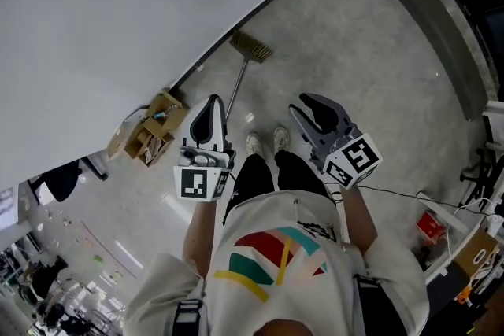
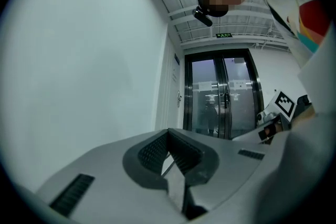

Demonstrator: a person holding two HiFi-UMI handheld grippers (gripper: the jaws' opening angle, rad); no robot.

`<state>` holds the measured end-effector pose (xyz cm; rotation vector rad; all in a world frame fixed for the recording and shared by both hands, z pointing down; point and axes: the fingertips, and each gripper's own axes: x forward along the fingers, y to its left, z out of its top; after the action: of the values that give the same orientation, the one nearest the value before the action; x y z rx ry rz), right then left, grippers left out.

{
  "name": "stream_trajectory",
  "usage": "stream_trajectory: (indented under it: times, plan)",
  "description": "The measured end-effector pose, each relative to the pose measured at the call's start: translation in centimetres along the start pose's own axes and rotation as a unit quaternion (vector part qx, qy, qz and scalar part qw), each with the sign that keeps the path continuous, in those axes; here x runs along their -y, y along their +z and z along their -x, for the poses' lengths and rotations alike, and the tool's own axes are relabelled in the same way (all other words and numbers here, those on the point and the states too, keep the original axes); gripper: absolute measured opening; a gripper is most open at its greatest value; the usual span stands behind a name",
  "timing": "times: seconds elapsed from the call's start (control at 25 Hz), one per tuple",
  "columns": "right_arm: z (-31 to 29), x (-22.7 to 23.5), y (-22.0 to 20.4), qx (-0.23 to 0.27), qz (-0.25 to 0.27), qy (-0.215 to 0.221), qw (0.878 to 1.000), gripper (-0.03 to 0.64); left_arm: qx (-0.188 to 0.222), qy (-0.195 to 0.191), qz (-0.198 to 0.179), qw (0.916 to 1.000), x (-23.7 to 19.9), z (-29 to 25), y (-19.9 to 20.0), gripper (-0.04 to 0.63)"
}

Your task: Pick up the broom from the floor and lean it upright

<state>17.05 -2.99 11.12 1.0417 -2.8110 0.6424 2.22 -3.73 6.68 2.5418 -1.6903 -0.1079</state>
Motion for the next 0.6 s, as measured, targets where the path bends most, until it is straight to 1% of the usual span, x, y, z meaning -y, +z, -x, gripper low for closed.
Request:
stream_trajectory:
  times: [0.08, 0.28, 0.36, 0.48, 0.6]
  plan:
    - [0.0, 0.8, -0.3, -0.007, -0.005, -0.001, 1.0, 0.13, -0.002, 0.001, 0.002, 1.0, 0.2, -0.6, -0.4, 0.046]
    - [-1.6, 2.1, -2.1, -0.04, 0.006, 0.0, 0.999, 0.13, -0.004, 0.015, 0.025, 0.9996, -0.6, -1.2, -2.2, 0.046]
    - [-3.0, 2.1, -3.0, -0.06, 0.029, 0.019, 0.998, 0.13, -0.008, 0.035, 0.039, 0.9986, -1.8, -1.0, -3.4, 0.046]
    - [-6.3, 2.4, -4.7, -0.084, 0.066, 0.058, 0.993, 0.13, -0.013, 0.059, 0.046, 0.9971, -4.5, -0.7, -6.4, 0.046]
    - [-10.5, 3.1, -7.3, -0.102, 0.105, 0.101, 0.984, 0.13, -0.013, 0.093, 0.053, 0.9942, -7.9, -0.5, -10.0, 0.046]
